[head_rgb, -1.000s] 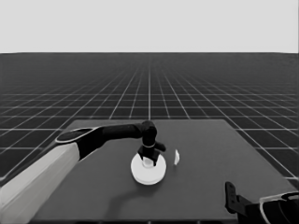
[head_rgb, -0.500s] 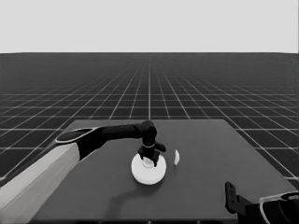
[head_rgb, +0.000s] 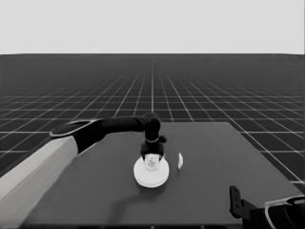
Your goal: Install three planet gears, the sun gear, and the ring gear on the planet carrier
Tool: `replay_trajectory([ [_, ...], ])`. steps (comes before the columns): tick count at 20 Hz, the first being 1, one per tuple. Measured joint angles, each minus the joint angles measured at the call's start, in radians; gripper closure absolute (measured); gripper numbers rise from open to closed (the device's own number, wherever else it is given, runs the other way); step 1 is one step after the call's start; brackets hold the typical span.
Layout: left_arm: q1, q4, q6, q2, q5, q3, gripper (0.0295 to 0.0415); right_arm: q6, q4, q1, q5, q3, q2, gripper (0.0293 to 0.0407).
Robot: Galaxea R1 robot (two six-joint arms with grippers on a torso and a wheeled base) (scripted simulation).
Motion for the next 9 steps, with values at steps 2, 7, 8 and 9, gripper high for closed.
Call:
replay_trajectory([
  [2, -0.003, -0.003, -0.015, 0.0, 0.001, 0.0, 0.0326, 0.0, 0.0, 0.0, 0.0, 0.0, 0.0, 0.0315],
  [7, -0.241, 0.129, 1.247, -0.94, -0.683, 0.989, 0.0309, 0.827, 0.567, 0.473, -0.377, -0.701, 0.719, 0.0311],
  [8, -0.272, 0.143, 1.429, -1.096, -0.756, 1.109, 0.0318, 0.845, 0.593, 0.476, -0.369, -0.863, 0.797, 0.0313],
  [9, -0.29, 0.151, 1.536, -1.185, -0.799, 1.18, 0.0323, 0.848, 0.608, 0.476, -0.366, -0.969, 0.846, 0.0314],
])
